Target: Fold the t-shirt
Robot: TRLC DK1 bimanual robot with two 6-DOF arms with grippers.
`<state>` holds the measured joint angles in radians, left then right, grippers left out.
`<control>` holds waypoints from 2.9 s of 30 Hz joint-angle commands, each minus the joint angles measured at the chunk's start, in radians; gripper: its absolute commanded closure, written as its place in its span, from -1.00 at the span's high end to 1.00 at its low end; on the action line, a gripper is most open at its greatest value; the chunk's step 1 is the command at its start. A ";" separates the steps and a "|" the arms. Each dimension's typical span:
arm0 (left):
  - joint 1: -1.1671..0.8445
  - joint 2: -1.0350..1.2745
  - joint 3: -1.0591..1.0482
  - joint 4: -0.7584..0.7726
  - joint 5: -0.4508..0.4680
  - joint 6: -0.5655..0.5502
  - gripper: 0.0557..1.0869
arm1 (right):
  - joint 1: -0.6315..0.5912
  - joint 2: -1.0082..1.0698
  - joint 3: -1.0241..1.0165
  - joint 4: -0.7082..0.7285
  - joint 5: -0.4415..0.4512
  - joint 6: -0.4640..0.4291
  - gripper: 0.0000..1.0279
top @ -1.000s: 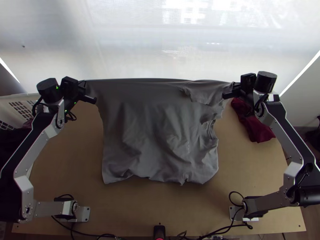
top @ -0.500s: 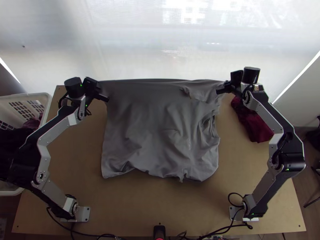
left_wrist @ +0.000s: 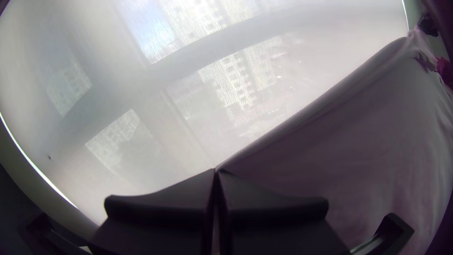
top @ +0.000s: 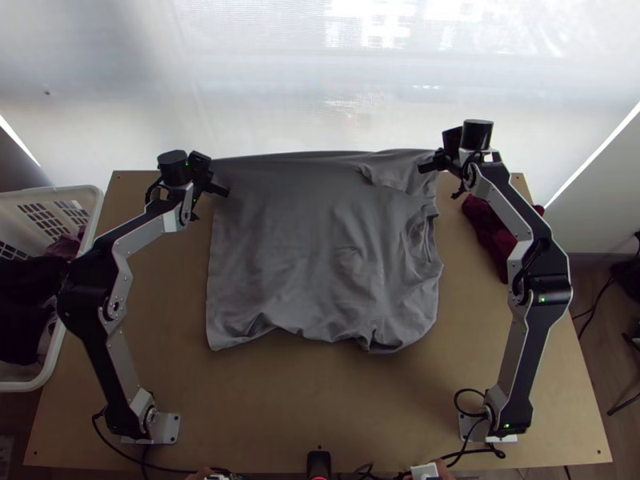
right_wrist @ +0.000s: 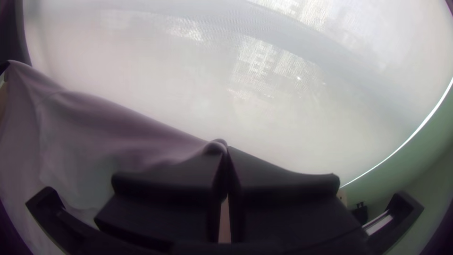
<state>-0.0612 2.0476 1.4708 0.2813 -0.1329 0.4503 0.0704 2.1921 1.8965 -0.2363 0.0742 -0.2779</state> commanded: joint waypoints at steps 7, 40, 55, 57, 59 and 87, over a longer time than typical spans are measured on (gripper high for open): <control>-0.028 0.042 0.006 0.012 -0.020 0.028 -0.92 | 0.019 0.069 0.069 -0.064 0.026 -0.006 -0.95; -0.103 -0.293 -0.257 -0.392 0.133 0.067 -0.92 | 0.069 -0.318 -0.369 -0.161 -0.007 0.020 -0.95; -0.131 -0.374 -0.353 -0.470 0.171 0.030 -0.92 | 0.062 -0.433 -0.499 -0.199 -0.027 0.028 -0.95; -0.118 -0.372 -0.343 -0.510 0.211 0.008 -0.92 | 0.068 -0.439 -0.516 -0.201 -0.027 0.029 -0.95; -0.118 -0.371 -0.353 -0.519 0.219 0.007 -0.92 | 0.072 -0.445 -0.531 -0.201 -0.028 0.031 -0.95; -0.123 -0.299 -0.362 -0.620 0.269 0.039 0.65 | 0.074 -0.373 -0.605 -0.245 -0.044 0.031 -0.43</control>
<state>-0.1902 1.7405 1.1053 -0.3248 0.1169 0.4976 0.1467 1.8030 1.2964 -0.4675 0.0330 -0.2409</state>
